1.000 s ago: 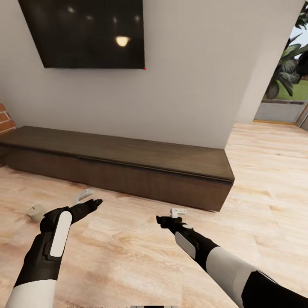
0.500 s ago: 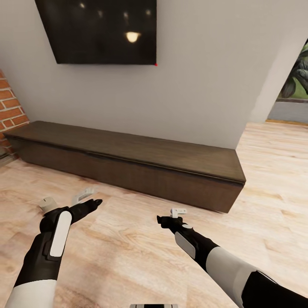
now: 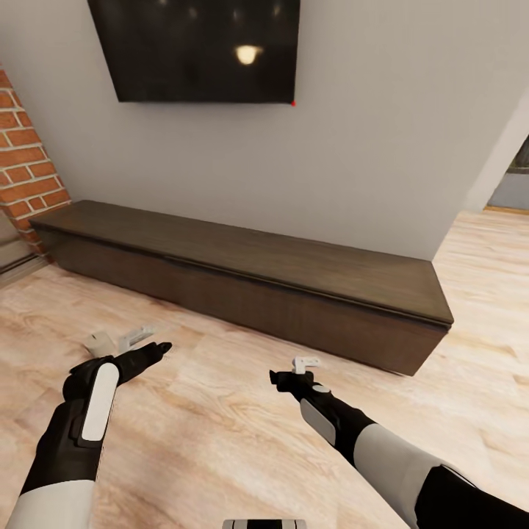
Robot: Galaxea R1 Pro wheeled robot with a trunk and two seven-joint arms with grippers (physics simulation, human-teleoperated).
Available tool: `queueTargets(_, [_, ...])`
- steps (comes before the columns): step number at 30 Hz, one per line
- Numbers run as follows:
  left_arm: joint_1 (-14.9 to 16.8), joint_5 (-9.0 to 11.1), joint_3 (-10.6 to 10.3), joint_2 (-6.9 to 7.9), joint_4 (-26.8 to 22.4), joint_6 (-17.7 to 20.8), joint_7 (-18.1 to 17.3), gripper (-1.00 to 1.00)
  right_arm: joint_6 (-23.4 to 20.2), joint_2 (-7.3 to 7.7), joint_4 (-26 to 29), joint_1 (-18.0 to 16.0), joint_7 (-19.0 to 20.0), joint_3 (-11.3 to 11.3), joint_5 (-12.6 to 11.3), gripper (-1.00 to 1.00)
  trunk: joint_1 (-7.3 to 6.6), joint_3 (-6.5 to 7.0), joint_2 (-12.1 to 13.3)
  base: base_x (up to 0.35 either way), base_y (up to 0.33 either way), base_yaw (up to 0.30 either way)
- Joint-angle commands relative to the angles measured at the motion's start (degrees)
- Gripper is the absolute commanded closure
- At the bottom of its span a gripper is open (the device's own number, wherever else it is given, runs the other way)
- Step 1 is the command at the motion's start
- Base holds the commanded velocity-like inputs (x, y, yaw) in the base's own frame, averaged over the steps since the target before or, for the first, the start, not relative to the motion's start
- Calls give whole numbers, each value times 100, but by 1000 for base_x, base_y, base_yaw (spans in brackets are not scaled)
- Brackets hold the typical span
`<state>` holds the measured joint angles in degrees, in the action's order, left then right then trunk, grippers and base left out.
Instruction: Place each of the two pumpkins and all three candles from the living room inside a cabinet in the living room (use any cabinet), then make sure every cabinet is closed, and position the cauldron so it is next to a table in the living room.
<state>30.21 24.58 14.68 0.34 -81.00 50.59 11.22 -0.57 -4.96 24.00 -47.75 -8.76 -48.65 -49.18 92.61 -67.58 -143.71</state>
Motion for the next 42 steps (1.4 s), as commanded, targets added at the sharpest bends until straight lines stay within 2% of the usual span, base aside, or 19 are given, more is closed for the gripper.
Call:
queueTargets(1, [2, 64, 14, 1, -5, 21, 48, -100, 6, 3, 8, -7, -47, -48, 11, -100, 2, -14, -2, 270, 158, 63])
queueTargets(7, [2, 64, 41, 1, -3, 21, 47, -100, 318, 16, 18, -6, -47, -40, 89, -100, 2, -31, -2, 271, 188, 17])
queueTargets(12, [2, 65, 46, 1, -5, 21, 47, -100, 386, 22, 21, -6, -46, -25, 92, -100, 2, -28, -2, 226, 251, 56])
queueTargets(21, [2, 65, 52, 1, -5, 21, 47, -100, 357, 12, 17, -8, -55, -39, 75, -100, 2, -26, -2, 174, 255, 244])
queueTargets(34, [2, 74, 52, 1, -12, 21, 47, -100, 364, 12, 10, -6, -56, -48, 77, -100, 2, -26, -2, 14, 25, 268])
queueTargets(36, [5, 104, 52, 1, -23, 21, 45, -100, 365, 12, 9, -7, -57, -48, 79, -100, 2, -26, -2, 0, 0, 269])
queueTargets(40, [2, 319, 52, 1, -107, 23, 47, -100, 365, 12, 6, -6, -56, -48, 79, -100, 2, -26, -2, 0, 0, 269])
queueTargets(42, [2, 366, 54, 1, -117, 23, 47, -100, 365, 12, 3, -6, -56, -48, 77, -100, -4, 18, 1, 0, 0, 269])
